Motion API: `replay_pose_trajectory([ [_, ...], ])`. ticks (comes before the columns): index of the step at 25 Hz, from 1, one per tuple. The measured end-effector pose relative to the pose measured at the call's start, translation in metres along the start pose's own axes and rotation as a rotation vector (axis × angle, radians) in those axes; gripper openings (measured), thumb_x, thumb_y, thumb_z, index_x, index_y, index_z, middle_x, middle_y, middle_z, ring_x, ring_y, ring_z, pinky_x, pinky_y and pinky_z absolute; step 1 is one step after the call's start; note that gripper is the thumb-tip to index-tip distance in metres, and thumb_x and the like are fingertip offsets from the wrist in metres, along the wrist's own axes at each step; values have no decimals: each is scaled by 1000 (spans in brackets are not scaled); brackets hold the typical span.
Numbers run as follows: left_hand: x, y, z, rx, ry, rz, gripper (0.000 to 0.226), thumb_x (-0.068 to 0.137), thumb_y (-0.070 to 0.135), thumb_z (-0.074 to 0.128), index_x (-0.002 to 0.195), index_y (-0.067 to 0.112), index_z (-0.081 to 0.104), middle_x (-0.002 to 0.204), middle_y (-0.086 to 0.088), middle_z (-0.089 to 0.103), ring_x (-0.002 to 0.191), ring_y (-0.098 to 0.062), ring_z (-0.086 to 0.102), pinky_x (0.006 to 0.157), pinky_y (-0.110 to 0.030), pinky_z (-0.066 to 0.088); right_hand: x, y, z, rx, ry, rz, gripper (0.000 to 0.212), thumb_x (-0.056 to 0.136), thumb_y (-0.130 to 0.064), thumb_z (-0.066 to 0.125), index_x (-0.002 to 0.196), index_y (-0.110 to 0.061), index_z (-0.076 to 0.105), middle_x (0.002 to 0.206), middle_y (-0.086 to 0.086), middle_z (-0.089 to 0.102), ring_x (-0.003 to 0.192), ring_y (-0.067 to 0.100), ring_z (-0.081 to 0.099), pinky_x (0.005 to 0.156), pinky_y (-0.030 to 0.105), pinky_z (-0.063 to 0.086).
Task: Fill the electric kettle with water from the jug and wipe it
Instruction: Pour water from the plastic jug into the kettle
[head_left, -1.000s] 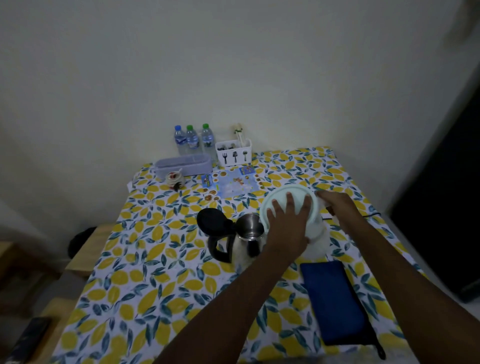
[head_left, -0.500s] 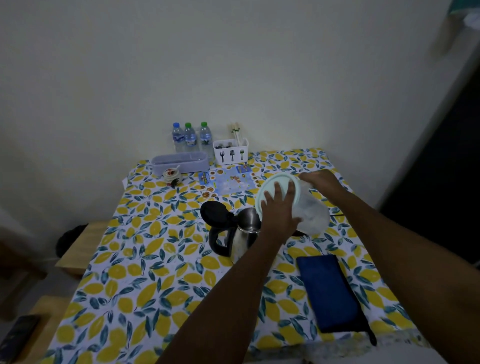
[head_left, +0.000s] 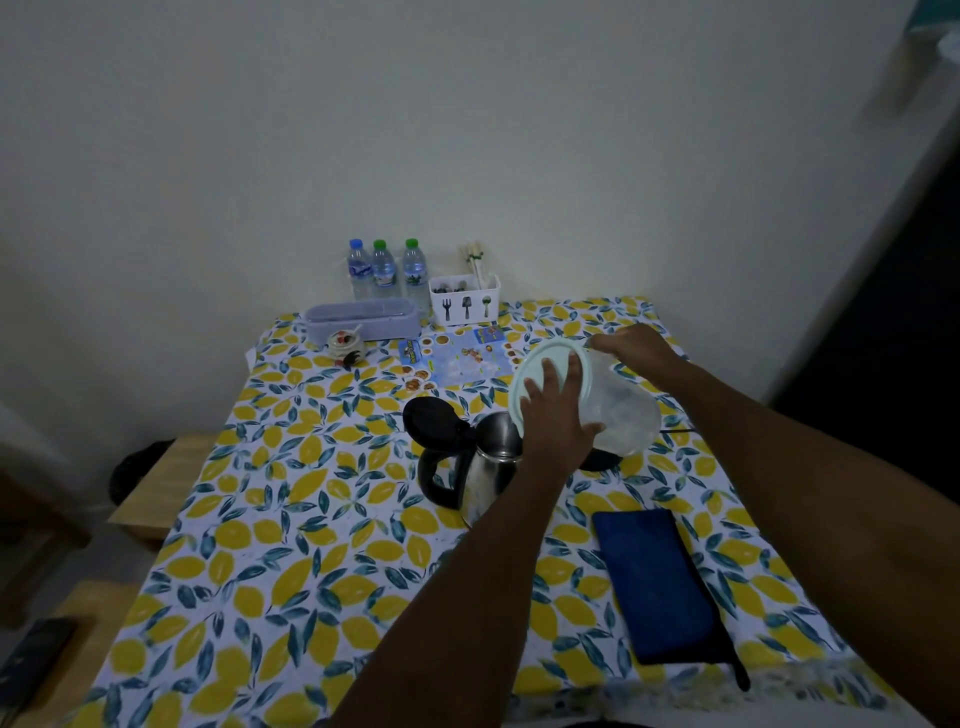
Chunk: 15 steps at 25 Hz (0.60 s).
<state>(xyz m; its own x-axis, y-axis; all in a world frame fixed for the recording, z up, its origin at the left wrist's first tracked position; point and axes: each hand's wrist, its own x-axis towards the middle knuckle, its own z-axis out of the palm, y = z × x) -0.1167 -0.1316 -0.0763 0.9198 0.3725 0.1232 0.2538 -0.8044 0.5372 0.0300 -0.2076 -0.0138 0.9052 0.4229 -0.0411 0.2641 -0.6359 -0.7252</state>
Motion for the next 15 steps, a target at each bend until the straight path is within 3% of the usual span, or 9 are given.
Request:
replay_pose_trajectory([
  [6, -4, 1, 1, -57, 37, -7, 97, 82, 37, 70, 152, 25, 3, 161, -17, 6, 142, -51, 12, 114, -60, 16, 2, -1, -1, -29, -5, -25, 36, 61, -51, 65, 59, -17, 52, 64, 8, 48, 59, 18, 45, 58, 34, 34],
  [15, -7, 5, 3, -98, 38, -14, 96, 83, 36, 70, 152, 24, 3, 161, -17, 5, 142, -51, 10, 114, -59, 16, 1, 1, -4, -81, -23, -54, 38, 71, -44, 66, 56, -15, 45, 59, 5, 43, 55, 19, 41, 58, 34, 31],
])
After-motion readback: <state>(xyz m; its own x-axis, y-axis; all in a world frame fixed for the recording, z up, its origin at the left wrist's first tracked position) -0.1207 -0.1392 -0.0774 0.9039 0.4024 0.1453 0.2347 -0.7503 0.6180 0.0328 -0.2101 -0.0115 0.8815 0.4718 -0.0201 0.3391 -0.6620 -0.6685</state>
